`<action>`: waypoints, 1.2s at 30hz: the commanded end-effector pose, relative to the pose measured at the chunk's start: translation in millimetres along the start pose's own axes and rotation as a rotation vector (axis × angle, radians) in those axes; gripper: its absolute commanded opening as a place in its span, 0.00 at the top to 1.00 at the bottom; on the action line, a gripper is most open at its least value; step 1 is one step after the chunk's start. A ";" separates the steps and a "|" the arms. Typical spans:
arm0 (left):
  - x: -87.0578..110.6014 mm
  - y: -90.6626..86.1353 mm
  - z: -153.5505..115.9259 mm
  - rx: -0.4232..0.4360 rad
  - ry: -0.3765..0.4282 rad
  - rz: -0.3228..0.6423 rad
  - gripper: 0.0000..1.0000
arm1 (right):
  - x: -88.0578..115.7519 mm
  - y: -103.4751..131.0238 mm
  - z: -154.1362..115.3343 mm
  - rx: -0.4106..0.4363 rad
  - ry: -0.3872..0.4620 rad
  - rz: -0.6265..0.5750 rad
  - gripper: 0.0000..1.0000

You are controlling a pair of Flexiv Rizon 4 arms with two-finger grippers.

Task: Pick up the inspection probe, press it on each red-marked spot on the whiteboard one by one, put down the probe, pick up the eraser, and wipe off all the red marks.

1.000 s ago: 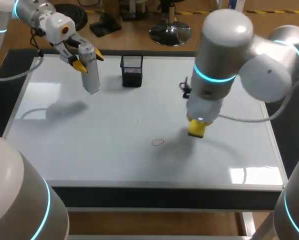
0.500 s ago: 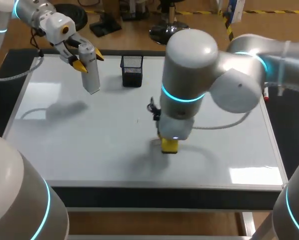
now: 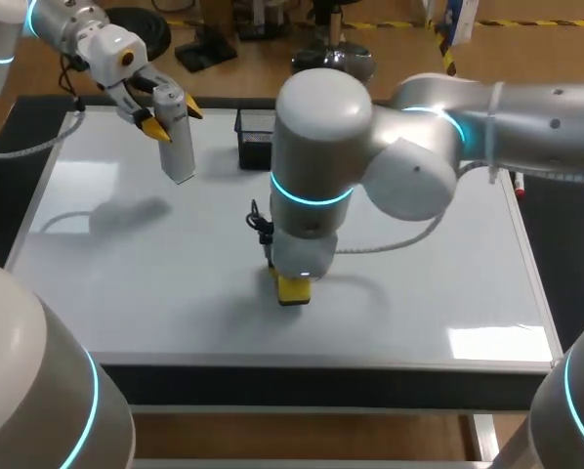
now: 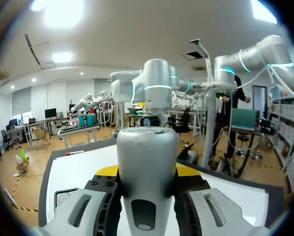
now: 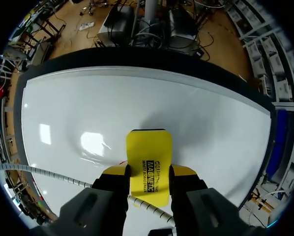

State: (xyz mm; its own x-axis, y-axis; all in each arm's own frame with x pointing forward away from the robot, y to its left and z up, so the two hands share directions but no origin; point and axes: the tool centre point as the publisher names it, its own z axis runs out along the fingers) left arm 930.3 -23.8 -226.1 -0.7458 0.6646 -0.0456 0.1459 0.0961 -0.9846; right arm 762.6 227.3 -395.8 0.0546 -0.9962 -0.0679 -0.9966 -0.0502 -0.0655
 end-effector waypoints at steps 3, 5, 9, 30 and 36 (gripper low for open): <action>0.4 -1.5 -0.3 -0.002 0.001 0.001 1.00 | -15.7 -6.0 12.3 -0.016 0.036 -0.013 1.00; 0.4 -1.5 -0.3 -0.002 0.001 0.001 1.00 | -16.6 -6.6 14.5 -0.023 0.033 -0.011 1.00; 0.4 -1.5 -0.3 -0.002 0.001 0.001 1.00 | -17.0 -7.9 18.1 -0.030 0.030 -0.004 1.00; 0.4 -1.5 -0.3 -0.002 0.001 0.001 1.00 | 26.8 -7.5 29.7 -0.056 0.063 0.088 1.00; 0.4 -1.5 -0.3 -0.002 0.001 0.001 1.00 | 50.7 -7.5 31.2 -0.062 0.080 0.149 1.00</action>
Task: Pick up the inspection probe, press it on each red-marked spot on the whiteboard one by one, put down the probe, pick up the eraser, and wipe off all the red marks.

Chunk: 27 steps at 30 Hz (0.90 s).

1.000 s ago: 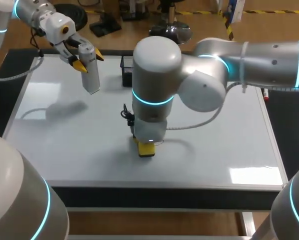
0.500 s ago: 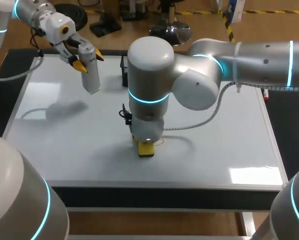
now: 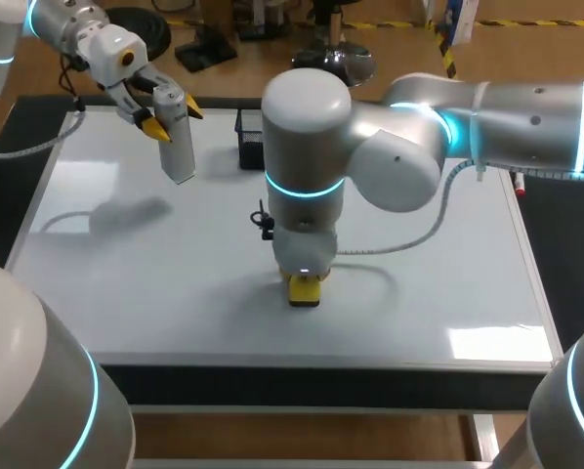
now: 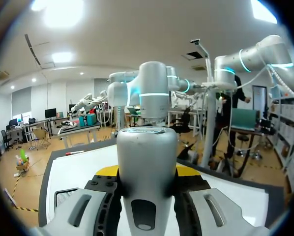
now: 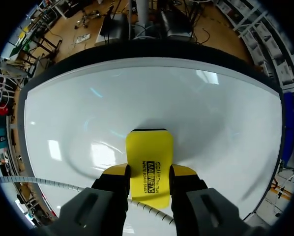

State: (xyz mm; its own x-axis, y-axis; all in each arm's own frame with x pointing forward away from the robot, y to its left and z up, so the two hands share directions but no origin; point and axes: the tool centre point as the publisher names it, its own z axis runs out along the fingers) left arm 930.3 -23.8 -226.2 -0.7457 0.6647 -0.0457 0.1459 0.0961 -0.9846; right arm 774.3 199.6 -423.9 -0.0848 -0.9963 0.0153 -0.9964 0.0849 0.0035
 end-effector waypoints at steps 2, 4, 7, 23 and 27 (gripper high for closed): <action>0.4 -1.6 -0.4 -0.002 0.001 0.001 1.00 | 28.7 -4.2 8.1 -0.001 0.001 0.034 1.00; 0.4 -1.6 -0.4 -0.002 0.001 0.001 1.00 | 37.0 -6.2 10.1 -0.004 0.006 0.057 1.00; 0.4 -1.6 -0.4 -0.002 0.001 0.001 1.00 | 47.2 -8.2 10.8 -0.005 0.013 0.084 1.00; 0.4 -1.6 -0.4 -0.002 0.001 0.001 1.00 | 61.8 -20.0 -17.4 -0.002 0.007 0.062 1.00; 0.4 -1.6 -0.4 -0.002 0.001 0.001 1.00 | 62.4 -26.3 -32.1 0.003 0.010 0.015 1.00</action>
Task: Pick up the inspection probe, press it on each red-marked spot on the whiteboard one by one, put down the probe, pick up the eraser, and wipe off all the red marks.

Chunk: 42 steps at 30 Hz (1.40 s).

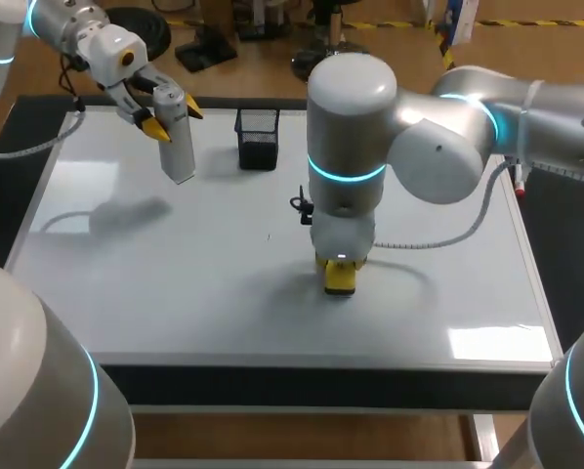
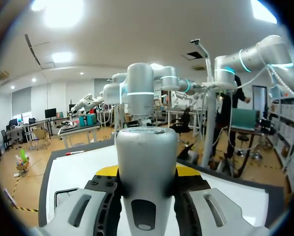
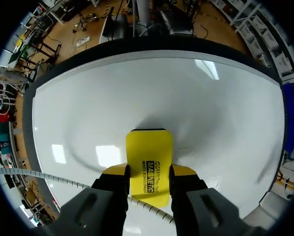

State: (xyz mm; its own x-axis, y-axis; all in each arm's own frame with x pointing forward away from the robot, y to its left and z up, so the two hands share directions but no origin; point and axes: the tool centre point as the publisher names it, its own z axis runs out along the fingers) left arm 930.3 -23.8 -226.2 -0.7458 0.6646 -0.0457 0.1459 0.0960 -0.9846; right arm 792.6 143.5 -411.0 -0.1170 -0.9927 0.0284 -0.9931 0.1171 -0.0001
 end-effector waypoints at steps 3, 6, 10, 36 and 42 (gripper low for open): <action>0.4 -1.6 -0.4 -0.002 0.001 0.001 1.00 | 8.5 -10.6 -27.9 0.011 -0.005 -0.026 1.00; 0.4 -1.6 -0.4 -0.002 0.001 0.001 1.00 | 8.7 -16.9 -32.1 0.016 -0.005 -0.031 1.00; 0.4 -1.6 -0.4 -0.002 0.001 0.001 1.00 | 10.1 -21.8 -39.3 0.025 -0.031 -0.001 1.00; 0.4 -1.6 -0.4 -0.002 0.001 0.001 1.00 | 6.2 -65.2 -41.3 0.044 -0.035 -0.035 1.00; 0.4 -1.6 -0.4 -0.002 0.001 0.001 1.00 | 3.9 -112.5 -36.8 0.042 -0.033 -0.048 1.00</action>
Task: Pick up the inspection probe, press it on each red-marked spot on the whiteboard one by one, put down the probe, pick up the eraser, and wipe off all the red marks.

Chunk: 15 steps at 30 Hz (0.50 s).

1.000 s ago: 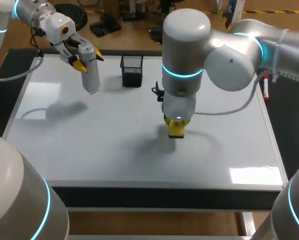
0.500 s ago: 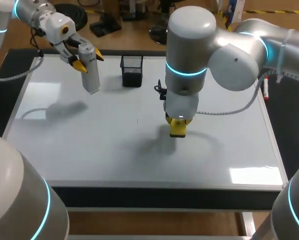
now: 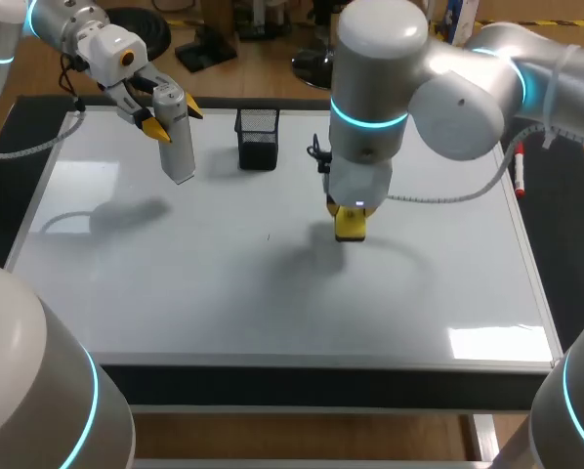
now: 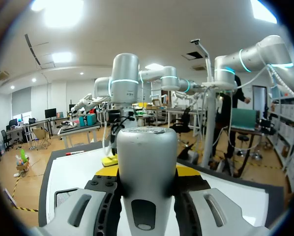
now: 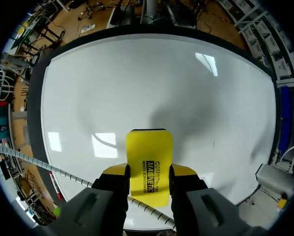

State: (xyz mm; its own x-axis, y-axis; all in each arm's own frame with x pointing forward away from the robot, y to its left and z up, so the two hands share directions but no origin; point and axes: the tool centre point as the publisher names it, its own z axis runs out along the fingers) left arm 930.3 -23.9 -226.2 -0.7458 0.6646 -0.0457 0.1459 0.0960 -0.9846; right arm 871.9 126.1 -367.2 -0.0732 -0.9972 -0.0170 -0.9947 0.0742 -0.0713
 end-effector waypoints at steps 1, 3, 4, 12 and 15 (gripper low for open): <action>0.4 -1.6 -0.4 -0.002 0.001 0.001 1.00 | -3.5 -38.8 10.4 -0.030 0.012 -0.004 1.00; 0.4 -1.6 -0.4 -0.002 0.001 0.001 1.00 | -3.0 -53.8 13.6 -0.032 0.018 0.004 1.00; 0.4 -1.6 -0.4 -0.002 0.001 0.001 1.00 | -2.9 -60.9 14.2 -0.031 0.017 0.008 1.00; 0.4 -1.6 -0.4 -0.002 0.001 0.001 1.00 | -5.6 -107.1 23.0 -0.033 0.031 0.006 1.00; 0.4 -1.6 -0.4 -0.002 0.001 0.001 1.00 | -6.0 -122.6 28.3 -0.037 0.033 0.007 1.00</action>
State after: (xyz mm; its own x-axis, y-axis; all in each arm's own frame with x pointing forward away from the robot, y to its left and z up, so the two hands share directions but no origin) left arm 930.3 -23.8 -226.2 -0.7458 0.6646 -0.0457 0.1461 0.0961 -0.9846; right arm 973.5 117.7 -380.9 -0.0809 -0.9967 0.0040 -0.9939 0.0804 -0.0755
